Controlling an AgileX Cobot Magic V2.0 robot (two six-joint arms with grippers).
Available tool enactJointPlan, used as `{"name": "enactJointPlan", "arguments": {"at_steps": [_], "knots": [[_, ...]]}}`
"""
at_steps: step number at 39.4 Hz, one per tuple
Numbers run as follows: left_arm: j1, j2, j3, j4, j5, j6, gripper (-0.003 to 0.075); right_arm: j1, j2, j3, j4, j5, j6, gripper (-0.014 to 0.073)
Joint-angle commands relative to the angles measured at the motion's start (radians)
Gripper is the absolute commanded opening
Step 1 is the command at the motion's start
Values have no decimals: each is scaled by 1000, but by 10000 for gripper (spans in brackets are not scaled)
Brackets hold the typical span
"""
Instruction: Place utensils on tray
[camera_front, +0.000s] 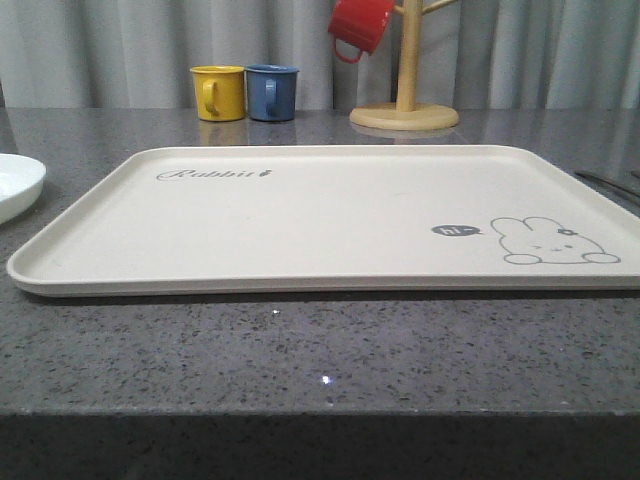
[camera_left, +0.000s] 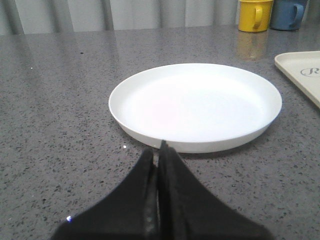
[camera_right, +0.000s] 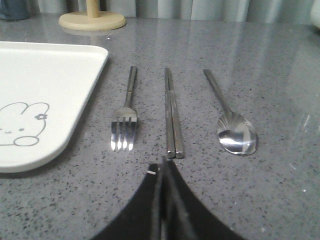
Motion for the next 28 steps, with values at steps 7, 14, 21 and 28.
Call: {"name": "enactJointPlan", "arguments": {"at_steps": [7,14,21,28], "knots": [[0,-24,4,-8,-91,-9,-18,-6,-17,-2,-1,-110,-6,-69],[0,-24,4,-36,-277,-9,-18,-6,-17,-10,-1,-152,-6,-69],[0,-12,-119,-49,-425,-9,-18,-6,-12,-164,-1,-75,-6,-69],[0,158,-418,66,-83,-9,-18,-6,163,-456,3,93,-5,-67]]}}
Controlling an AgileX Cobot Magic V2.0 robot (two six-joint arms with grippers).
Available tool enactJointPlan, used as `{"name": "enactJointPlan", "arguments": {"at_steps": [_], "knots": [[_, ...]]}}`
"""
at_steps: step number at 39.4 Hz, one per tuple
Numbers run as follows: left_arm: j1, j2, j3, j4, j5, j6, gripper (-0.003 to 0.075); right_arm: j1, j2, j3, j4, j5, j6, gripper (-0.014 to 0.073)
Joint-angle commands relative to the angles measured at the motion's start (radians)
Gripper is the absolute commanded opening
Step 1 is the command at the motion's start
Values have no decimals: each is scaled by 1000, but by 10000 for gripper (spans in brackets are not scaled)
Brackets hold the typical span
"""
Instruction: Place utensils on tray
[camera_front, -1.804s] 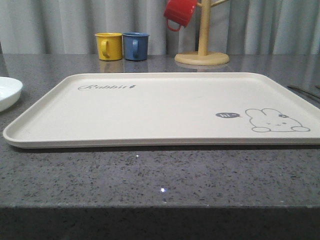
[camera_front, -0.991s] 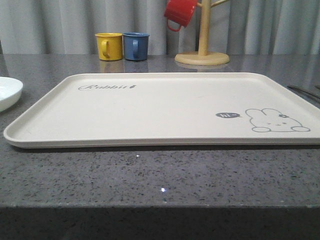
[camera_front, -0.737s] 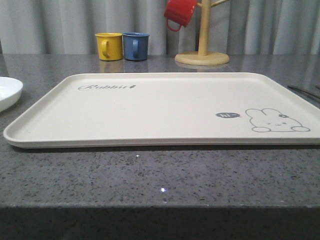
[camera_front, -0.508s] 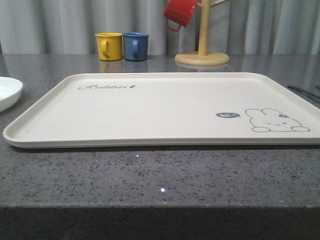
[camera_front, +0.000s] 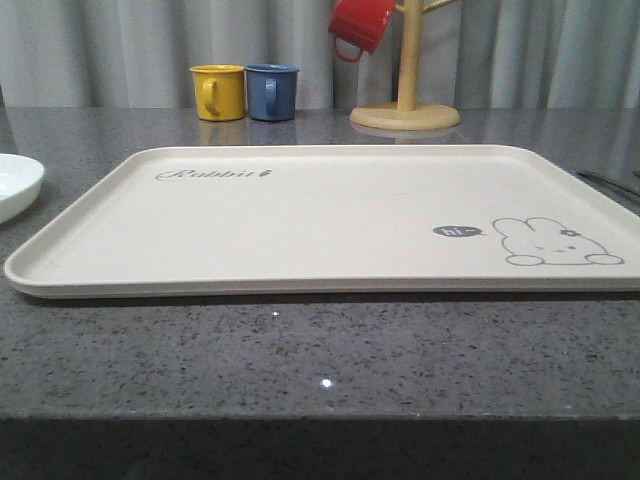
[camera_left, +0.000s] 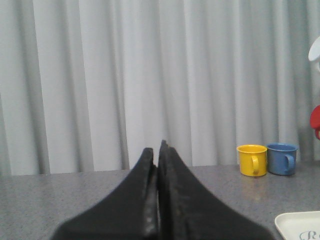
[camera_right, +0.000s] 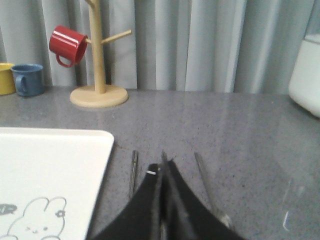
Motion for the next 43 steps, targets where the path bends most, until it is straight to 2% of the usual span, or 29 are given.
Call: {"name": "enactJointPlan", "arguments": {"at_steps": [1,7,13,16,17,20,21,23,24,26,28,29,30,43], "knots": [[0,121,-123,28,84,-9,-18,-6,130,-132,2,-31,-5,-67],[0,255,-193,28,106,-9,-18,-6,273,-177,2,-73,-5,-67],[0,281,-193,24,92,-9,-17,-6,301,-177,2,-72,-5,-67],[0,281,-193,24,92,-9,17,-6,299,-177,2,-74,-5,-50],[0,281,-193,24,92,-9,40,-6,299,-177,2,-77,-5,-18],[0,281,-193,24,92,-9,195,-6,299,-177,2,-77,-5,96],[0,281,-193,24,92,-9,249,-6,299,-177,2,-77,-5,174],[0,281,-193,22,92,-9,428,-6,299,-177,2,-76,-5,300],[0,281,-193,22,92,-9,487,-6,299,-177,2,-77,-5,394],[0,281,-193,22,92,-9,631,-6,299,-177,-2,-83,-5,514],[0,281,-193,17,92,-9,713,-6,299,-177,-10,-88,-5,613],[0,281,-193,17,92,-9,697,-6,299,-177,-10,-93,-5,658],[0,281,-193,17,92,-9,680,-6,299,-177,-10,-98,-5,662],[0,281,-193,15,61,-9,615,-6,299,-176,-10,-121,-5,640]]}}
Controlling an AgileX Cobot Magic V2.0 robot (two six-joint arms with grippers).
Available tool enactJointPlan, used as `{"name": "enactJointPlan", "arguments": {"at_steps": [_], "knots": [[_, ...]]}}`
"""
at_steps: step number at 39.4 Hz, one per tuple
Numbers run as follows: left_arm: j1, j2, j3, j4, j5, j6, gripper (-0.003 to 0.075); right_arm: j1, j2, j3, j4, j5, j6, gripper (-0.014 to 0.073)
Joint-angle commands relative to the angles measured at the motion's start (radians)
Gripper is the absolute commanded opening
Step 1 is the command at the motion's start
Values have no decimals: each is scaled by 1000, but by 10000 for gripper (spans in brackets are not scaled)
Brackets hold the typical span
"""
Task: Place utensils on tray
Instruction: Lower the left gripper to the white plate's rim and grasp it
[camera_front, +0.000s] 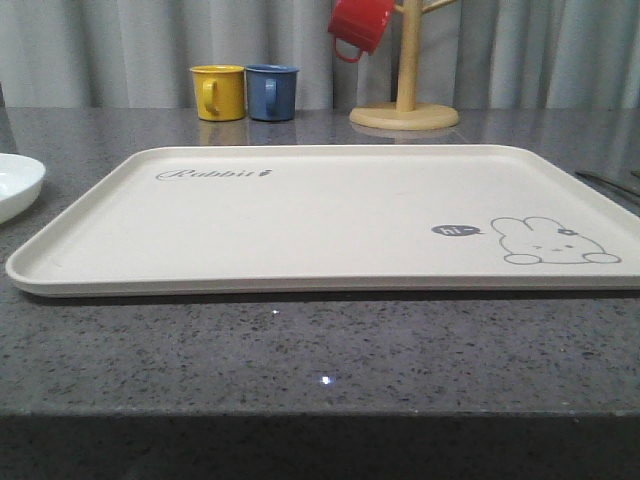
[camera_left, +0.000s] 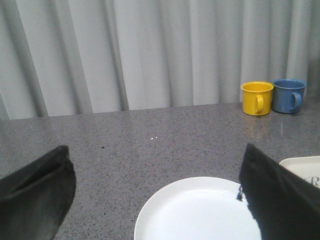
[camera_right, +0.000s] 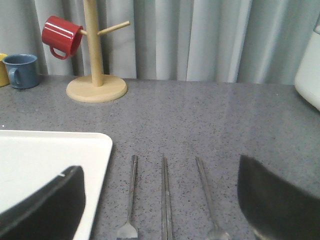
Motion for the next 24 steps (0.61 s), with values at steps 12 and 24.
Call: {"name": "enactJointPlan", "arguments": {"at_steps": [12,24], "knots": [[-2,114,-109,-76,28,-9,610,-6,13,-33,-10,-88,-5,640],[-147,476,-351,-124,371,93,610,-6,13,-33,-10,-88,-5,640]]}}
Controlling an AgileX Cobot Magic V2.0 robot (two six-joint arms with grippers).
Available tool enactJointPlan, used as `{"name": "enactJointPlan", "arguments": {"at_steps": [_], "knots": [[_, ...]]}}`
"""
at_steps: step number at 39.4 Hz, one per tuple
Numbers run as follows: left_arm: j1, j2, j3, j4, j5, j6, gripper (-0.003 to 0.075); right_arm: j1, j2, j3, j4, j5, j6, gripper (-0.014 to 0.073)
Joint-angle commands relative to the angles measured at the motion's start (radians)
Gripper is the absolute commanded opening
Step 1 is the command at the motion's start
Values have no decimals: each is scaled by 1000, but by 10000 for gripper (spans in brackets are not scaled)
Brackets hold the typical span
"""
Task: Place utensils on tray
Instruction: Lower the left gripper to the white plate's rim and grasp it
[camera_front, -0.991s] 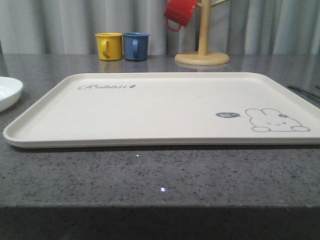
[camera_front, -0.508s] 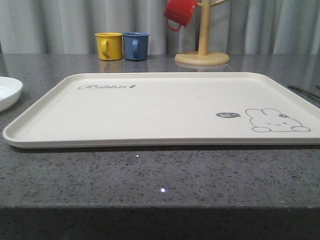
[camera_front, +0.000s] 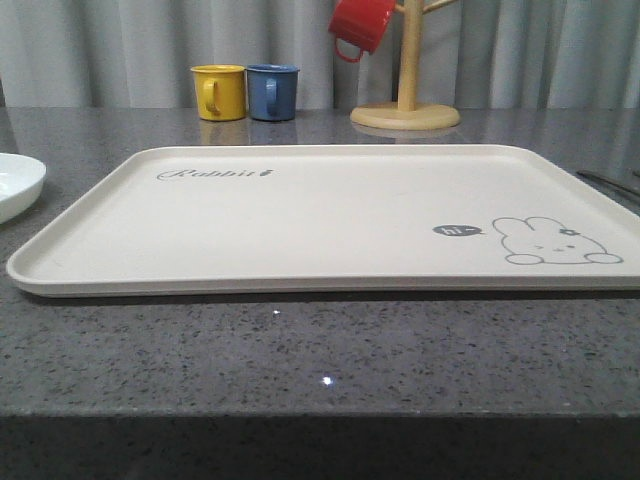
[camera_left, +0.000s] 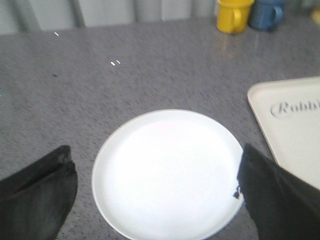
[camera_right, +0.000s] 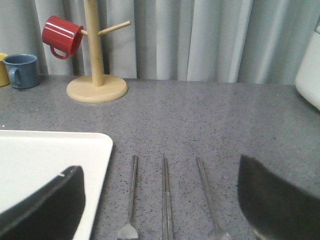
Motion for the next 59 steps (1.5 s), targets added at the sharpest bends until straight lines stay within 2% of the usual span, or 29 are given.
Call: {"name": "enactJointPlan", "arguments": {"at_steps": [1,9,20,33,37,40,54,59], "knots": [[-67,116,-104,-16,63,16,610,-6,13,-33,-10,-88,-5,640],[-158,374,-251,15,276,31,610,-6,13,-33,-10,-88,-5,640],[-166,617,-389,21,434,40,609,-6,13,-33,-10,-88,-5,640],[-166,800,-420,21,503,69,597,-6,13,-33,-10,-88,-5,640],[-166,816,-420,21,505,69,532,-6,13,-33,-10,-88,-5,640],[-166,816,-422,21,505,69,454,-6,13,-33,-10,-88,-5,640],[-166,816,-424,22,516,69,-13,-6,13,-33,-10,-88,-5,640],[-166,816,-429,35,526,71,-18,-6,13,-33,-10,-88,-5,640]]}}
